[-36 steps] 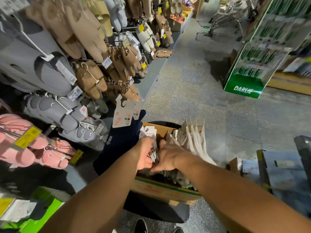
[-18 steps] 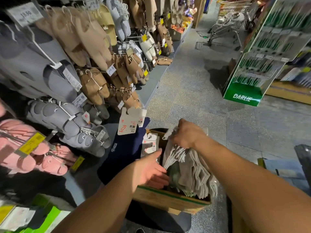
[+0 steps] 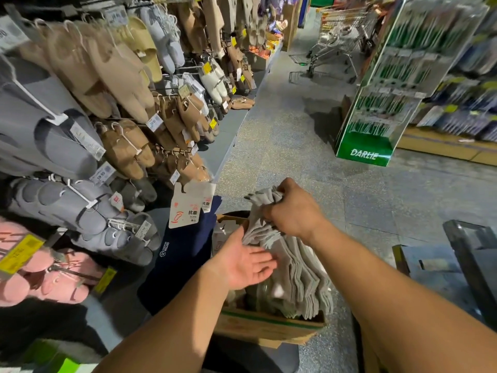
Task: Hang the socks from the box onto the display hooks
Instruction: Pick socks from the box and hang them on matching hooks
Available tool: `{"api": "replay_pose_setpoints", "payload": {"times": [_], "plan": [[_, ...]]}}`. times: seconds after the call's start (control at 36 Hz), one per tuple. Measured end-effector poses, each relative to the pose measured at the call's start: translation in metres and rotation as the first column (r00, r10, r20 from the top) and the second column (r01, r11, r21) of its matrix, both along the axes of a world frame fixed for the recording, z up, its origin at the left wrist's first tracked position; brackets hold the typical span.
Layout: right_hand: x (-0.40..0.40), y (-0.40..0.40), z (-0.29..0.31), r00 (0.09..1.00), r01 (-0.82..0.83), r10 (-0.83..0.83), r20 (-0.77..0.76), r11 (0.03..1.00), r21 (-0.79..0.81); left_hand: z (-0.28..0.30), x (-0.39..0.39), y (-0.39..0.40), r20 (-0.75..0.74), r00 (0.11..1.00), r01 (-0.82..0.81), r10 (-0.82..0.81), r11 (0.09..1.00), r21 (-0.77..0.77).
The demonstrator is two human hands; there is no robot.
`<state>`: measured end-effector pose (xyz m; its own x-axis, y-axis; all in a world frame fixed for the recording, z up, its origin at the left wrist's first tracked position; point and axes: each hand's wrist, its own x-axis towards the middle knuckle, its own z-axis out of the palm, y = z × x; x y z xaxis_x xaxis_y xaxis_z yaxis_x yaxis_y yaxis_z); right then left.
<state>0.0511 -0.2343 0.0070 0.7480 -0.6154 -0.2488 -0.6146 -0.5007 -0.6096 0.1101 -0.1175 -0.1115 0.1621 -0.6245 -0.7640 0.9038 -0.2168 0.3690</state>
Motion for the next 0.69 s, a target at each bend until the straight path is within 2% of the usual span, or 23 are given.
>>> {"api": "replay_pose_setpoints", "payload": {"times": [0.11, 0.19, 0.28, 0.36, 0.47, 0.56, 0.64, 0.69], "plan": [[-0.003, 0.007, 0.004, 0.993, 0.040, -0.051, 0.103, 0.993, 0.109, 0.015, 0.017, -0.005, 0.053, 0.991, -0.121, 0.126, 0.989, -0.090], [-0.005, 0.016, 0.005, 0.982, 0.023, -0.045, 0.185, 0.992, 0.120, 0.033, 0.026, -0.010, 0.077, 0.975, -0.191, 0.209, 0.962, -0.197], [-0.009, 0.021, 0.006, 0.966, -0.021, -0.017, 0.257, 0.989, 0.144, 0.052, 0.034, -0.015, 0.104, 0.965, -0.192, 0.241, 0.919, -0.344], [-0.010, 0.019, 0.005, 0.937, -0.002, -0.084, 0.338, 0.969, 0.246, 0.067, 0.046, -0.017, 0.146, 0.939, -0.216, 0.310, 0.867, -0.450], [-0.013, 0.014, -0.004, 0.896, 0.002, -0.164, 0.413, 0.931, 0.365, 0.063, 0.060, -0.020, 0.206, 0.913, -0.243, 0.353, 0.874, -0.420], [-0.020, 0.010, -0.008, 0.917, -0.082, -0.101, 0.385, 0.899, 0.430, 0.059, 0.066, -0.019, 0.338, 0.875, -0.219, 0.346, 0.906, -0.362], [-0.026, 0.001, -0.006, 0.933, -0.181, -0.039, 0.359, 0.810, 0.558, 0.058, 0.075, -0.016, 0.501, 0.791, -0.207, 0.350, 0.925, -0.320], [-0.025, -0.003, -0.001, 0.936, -0.201, -0.002, 0.352, 0.818, 0.539, 0.056, 0.084, -0.012, 0.571, 0.735, -0.240, 0.366, 0.928, -0.286]]}}
